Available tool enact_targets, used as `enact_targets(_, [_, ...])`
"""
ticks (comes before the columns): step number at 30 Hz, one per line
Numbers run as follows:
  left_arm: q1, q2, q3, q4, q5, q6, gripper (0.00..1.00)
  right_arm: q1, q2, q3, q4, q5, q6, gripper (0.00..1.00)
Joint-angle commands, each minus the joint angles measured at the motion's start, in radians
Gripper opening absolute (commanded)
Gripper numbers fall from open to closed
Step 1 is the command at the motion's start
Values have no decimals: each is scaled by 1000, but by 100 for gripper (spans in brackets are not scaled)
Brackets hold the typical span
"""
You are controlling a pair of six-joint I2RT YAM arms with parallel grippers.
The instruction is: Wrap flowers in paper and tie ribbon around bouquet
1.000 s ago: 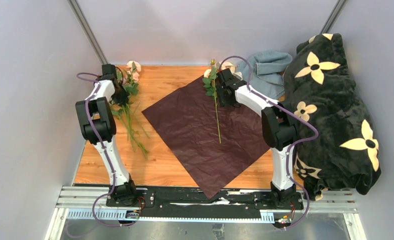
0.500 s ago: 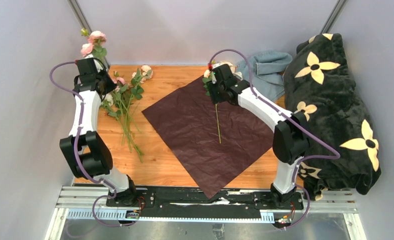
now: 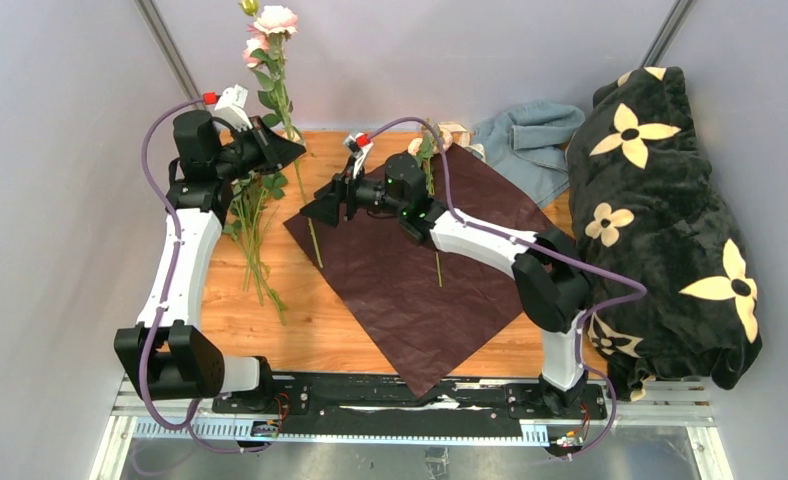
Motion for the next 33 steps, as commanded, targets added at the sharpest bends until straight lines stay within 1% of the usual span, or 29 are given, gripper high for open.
enact_targets(1, [-20,-15,-39,63,100,-50,0,27,64,51,150,-4,108,74])
enact_targets(2, [-22,-15,-45,69,109,-55,0,30,68,54,128,18,101,72])
enact_targets(4, [-28,-19,-58,79,116,-69,0,31,78,51,120,37,100,64])
enact_targets(5, [-31,-21,-62,82,118,-71,0,31,82,51,121,37,101,61])
enact_targets(6, [-34,-21,-68,86,118,-72,0,31,86,55,121,33,104,55])
enact_targets(7, [-39,-21,-72,86,120,-74,0,31,90,59,115,28,105,39])
enact_targets(8, [-38,-20,-74,86,122,-73,0,31,95,66,96,33,105,21])
enact_targets(9, [-39,-20,-75,85,122,-72,0,31,93,67,80,40,102,5])
enact_targets(10, [-40,-18,-71,80,123,-62,0,28,88,64,56,51,96,0])
enact_targets(11, [-39,-17,-65,68,119,-42,4,21,73,54,23,69,89,0])
enact_targets(12, [-39,-14,-51,39,111,-8,26,11,54,38,-1,86,91,0])
enact_targets(13, [-39,-12,-31,-8,83,54,59,-6,39,15,-15,103,97,0])
enact_targets(14, [-39,-8,4,-84,22,145,89,-23,8,-17,-45,132,102,0])
enact_targets(15, [-40,-4,41,-170,-76,262,98,-44,-40,-53,-89,168,102,0])
enact_targets(16, [-40,1,70,-236,-193,350,100,-65,-79,-92,-133,230,96,0])
enact_targets(18, [-38,19,114,-346,-479,516,100,-105,-158,-167,-231,306,56,0])
enact_targets(19, [-38,42,122,-384,-588,584,100,-121,-189,-200,-293,358,21,0])
enact_targets(21, [-35,81,106,-428,-736,698,100,-145,-231,-235,-438,480,-67,0])
enact_targets(22, [-28,104,85,-436,-777,737,100,-153,-243,-245,-507,538,-110,0])
enact_targets(24, [-5,154,41,-441,-792,769,100,-166,-247,-255,-623,641,-166,0])
enact_targets(26, [28,219,26,-462,-756,776,100,-185,-235,-265,-681,681,-180,0])
enact_targets(27, [45,258,34,-476,-734,777,96,-196,-222,-265,-698,684,-178,0])
enact_targets(29, [59,328,44,-489,-717,782,85,-223,-188,-258,-727,683,-161,1])
enact_targets(30, [61,357,46,-487,-715,784,80,-237,-168,-252,-740,694,-144,7])
enact_targets(32, [60,410,54,-484,-701,785,69,-267,-116,-240,-750,703,-124,33])
enact_targets(33, [60,441,61,-484,-692,780,63,-278,-93,-228,-766,701,-115,42])
